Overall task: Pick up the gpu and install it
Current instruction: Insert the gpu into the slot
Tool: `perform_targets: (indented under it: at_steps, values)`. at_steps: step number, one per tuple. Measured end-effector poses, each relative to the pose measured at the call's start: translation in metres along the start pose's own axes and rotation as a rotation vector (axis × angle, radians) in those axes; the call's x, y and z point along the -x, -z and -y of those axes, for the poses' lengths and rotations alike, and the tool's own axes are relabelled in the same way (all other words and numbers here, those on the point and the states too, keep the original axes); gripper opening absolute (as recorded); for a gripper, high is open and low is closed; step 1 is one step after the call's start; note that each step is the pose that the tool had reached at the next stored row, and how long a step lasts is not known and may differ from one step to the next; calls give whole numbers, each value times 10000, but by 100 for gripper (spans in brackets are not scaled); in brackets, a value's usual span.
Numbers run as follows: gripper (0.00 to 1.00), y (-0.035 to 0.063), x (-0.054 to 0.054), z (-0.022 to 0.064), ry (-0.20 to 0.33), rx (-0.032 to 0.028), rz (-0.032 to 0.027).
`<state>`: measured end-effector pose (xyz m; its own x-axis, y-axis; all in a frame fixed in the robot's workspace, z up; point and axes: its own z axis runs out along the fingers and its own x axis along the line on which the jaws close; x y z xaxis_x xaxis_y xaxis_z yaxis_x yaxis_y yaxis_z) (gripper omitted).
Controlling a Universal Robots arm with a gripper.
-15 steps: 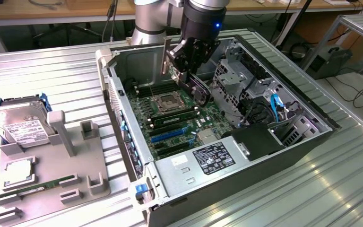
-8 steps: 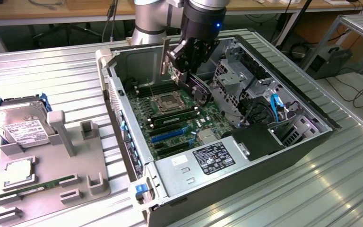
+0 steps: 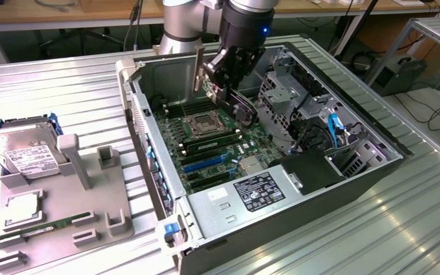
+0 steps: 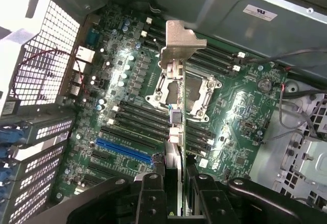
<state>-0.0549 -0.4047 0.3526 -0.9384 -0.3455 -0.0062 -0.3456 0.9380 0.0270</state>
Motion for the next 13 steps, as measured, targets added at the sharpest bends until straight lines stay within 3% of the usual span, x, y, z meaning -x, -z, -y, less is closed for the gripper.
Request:
perform_targets:
  at_steps: [13]
  values:
    - [26, 0, 0, 0, 736, 4, -20]
